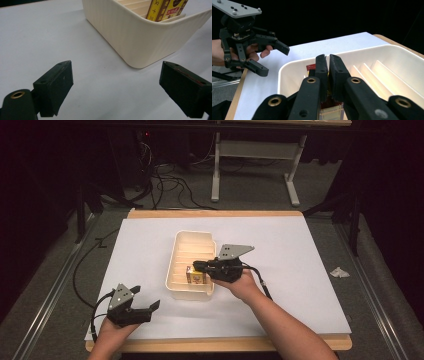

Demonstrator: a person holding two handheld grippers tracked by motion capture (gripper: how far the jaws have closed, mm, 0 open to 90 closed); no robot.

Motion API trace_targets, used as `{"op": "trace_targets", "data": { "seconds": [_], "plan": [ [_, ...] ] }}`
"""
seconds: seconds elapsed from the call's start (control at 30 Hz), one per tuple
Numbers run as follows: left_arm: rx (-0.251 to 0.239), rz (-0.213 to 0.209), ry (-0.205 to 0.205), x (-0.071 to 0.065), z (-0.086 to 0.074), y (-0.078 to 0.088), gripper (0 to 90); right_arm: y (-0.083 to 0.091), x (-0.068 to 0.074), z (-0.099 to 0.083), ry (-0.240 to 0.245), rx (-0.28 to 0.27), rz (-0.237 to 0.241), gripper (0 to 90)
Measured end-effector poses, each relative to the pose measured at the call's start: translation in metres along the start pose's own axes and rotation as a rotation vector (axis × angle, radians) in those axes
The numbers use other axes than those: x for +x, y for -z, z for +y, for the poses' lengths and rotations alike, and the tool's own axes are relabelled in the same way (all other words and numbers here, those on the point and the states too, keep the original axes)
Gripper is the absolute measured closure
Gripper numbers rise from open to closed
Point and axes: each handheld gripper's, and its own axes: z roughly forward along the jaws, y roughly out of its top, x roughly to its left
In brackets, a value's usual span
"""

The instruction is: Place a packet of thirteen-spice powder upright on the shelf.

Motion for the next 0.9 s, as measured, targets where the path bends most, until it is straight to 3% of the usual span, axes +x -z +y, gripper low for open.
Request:
{"op": "trace_targets", "data": {
  "seconds": [0.13, 0.5, 0.73, 0.9],
  "plan": [
    [0.000, 0.000, 0.001, 0.000, 0.000, 0.000, 12.5, 0.003, 0.000, 0.002, -0.010, -0.014, 0.005, 80.0],
    [0.005, -0.002, -0.003, 0.000, 0.000, -0.001, 12.5, 0.013, 0.000, 0.006, -0.032, -0.023, -0.004, 41.0],
    [-0.001, -0.002, 0.000, 0.000, 0.000, 0.000, 12.5, 0.025, -0.001, 0.005, -0.030, -0.036, -0.111, 20.0],
    [0.000, -0.004, 0.001, 0.000, 0.000, -0.001, 12.5, 0.041, -0.003, -0.001, -0.034, -0.012, -0.197, 18.8]
  ]
}}
